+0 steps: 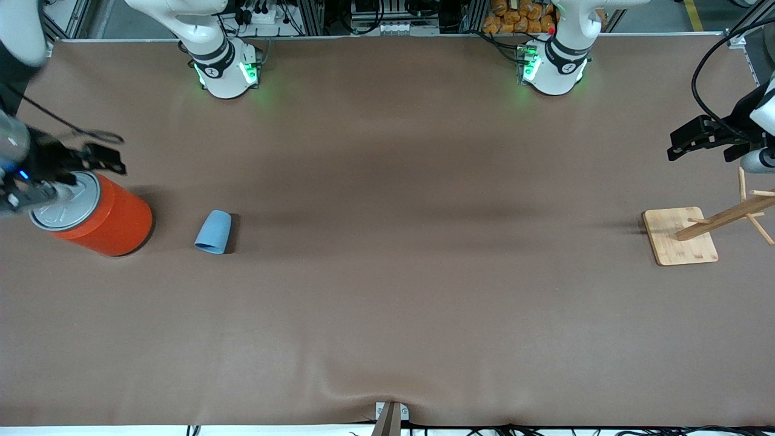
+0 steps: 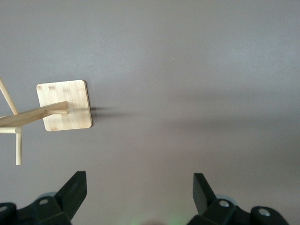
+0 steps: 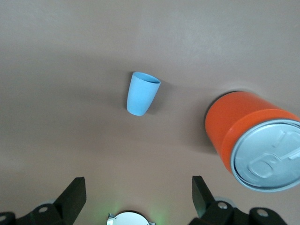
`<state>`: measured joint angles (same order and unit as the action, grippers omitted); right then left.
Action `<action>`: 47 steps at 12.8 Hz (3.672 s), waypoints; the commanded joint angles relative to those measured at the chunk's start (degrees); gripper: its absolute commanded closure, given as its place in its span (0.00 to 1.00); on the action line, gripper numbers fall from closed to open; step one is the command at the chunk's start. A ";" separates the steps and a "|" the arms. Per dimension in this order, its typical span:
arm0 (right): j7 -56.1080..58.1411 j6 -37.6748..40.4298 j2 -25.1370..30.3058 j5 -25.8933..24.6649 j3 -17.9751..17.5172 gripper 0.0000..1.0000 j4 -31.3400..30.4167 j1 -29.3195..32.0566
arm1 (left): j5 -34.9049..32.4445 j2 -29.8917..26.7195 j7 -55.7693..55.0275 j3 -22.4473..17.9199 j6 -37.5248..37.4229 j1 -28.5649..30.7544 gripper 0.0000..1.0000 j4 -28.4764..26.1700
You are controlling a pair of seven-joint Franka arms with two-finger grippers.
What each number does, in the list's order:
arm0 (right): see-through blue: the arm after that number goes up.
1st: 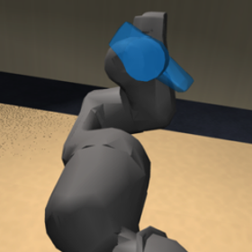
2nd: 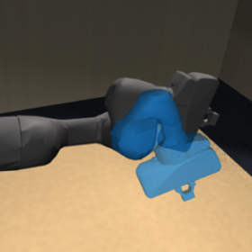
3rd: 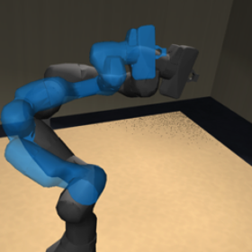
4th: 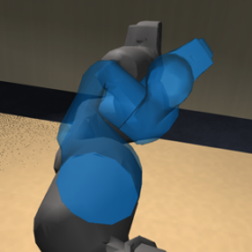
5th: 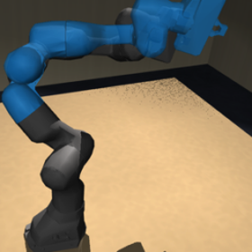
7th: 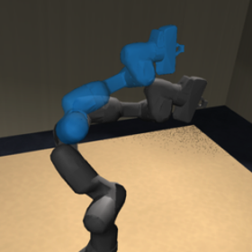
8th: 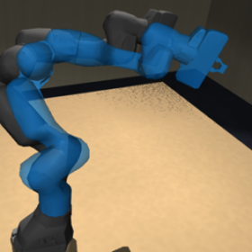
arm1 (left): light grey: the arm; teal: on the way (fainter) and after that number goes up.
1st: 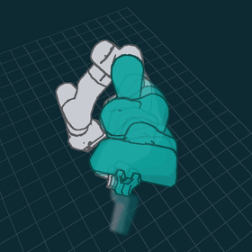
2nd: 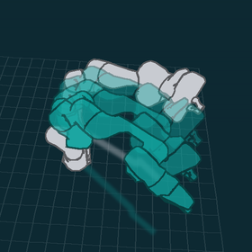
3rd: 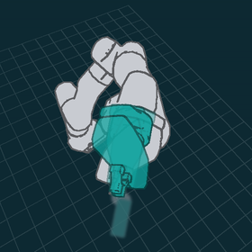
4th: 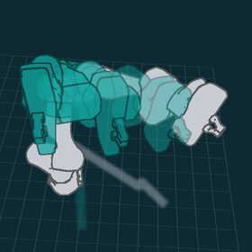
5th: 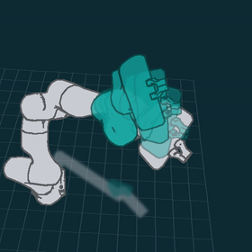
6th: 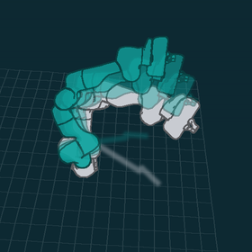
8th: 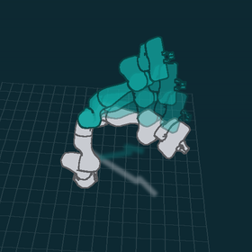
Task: Flip cup
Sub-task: 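Reach the right gripper down toward the blue cup lying on its side, then close the right gripper around the blue cup, then lift the cup with the right gripper while the left gripper approaches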
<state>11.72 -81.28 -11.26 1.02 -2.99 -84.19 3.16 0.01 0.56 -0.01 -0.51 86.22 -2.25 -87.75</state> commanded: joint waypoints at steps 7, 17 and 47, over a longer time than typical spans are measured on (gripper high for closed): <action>-4.91 -24.94 -1.48 8.82 -0.09 0.00 -26.60 2.46 | -0.01 -0.21 0.28 0.24 0.18 0.31 0.00 0.21; -8.73 -53.52 -9.12 12.78 -0.26 0.00 -38.42 -0.69 | 0.08 -0.13 0.28 0.07 0.18 0.31 0.00 0.21; 22.14 -50.82 -38.22 -11.56 -0.35 1.00 13.00 -49.03 | -0.01 -0.13 0.28 -0.11 0.35 0.40 0.00 0.30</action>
<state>35.04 -132.04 -47.15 -8.31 -4.27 -74.63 -43.42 0.01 0.57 -0.01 -0.79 86.32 -2.18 -87.73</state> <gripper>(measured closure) 0.176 0.000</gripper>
